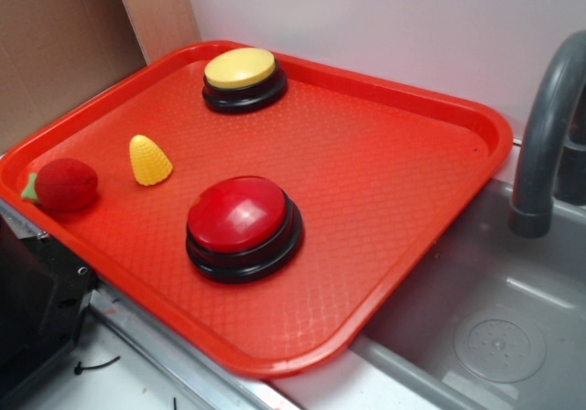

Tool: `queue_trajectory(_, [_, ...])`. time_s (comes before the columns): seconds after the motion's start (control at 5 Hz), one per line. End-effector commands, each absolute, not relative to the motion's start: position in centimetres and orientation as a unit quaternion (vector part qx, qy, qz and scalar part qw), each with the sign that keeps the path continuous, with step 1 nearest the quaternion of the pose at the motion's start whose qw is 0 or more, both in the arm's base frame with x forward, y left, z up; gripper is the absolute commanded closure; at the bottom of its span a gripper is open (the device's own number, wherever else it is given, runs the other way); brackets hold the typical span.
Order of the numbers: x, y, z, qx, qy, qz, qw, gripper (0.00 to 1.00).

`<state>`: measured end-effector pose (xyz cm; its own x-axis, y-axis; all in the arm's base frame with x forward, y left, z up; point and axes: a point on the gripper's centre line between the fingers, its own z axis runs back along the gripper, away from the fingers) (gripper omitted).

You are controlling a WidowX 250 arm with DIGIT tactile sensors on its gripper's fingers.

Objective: Push the yellow button.

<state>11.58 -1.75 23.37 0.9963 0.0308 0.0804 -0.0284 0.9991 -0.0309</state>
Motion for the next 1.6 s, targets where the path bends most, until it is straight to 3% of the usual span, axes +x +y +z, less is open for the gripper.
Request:
queue_trajectory(0.0, [11.6, -1.8, 23.4, -0.015, -0.040, 0.015, 0.999, 0.00])
queue_trajectory(0.2, [16.6, 1.3, 19.3, -0.014, -0.036, 0.042, 0.998, 0.00])
queue_trajectory(0.4, [19.2, 3.3, 16.9, -0.012, -0.058, 0.040, 0.997, 0.00])
queue_trajectory(0.6, [20.9, 5.8, 15.2, -0.042, -0.086, 0.066, 0.993, 0.00])
queue_trajectory(1.0, [24.6, 7.8, 13.1, -0.060, -0.143, 0.096, 0.983, 0.00])
queue_trajectory(1.2, [26.1, 7.5, 12.6, -0.054, -0.148, 0.091, 0.983, 0.00])
queue_trajectory(1.4, [28.1, 6.6, 11.3, -0.006, -0.151, 0.065, 0.986, 0.00])
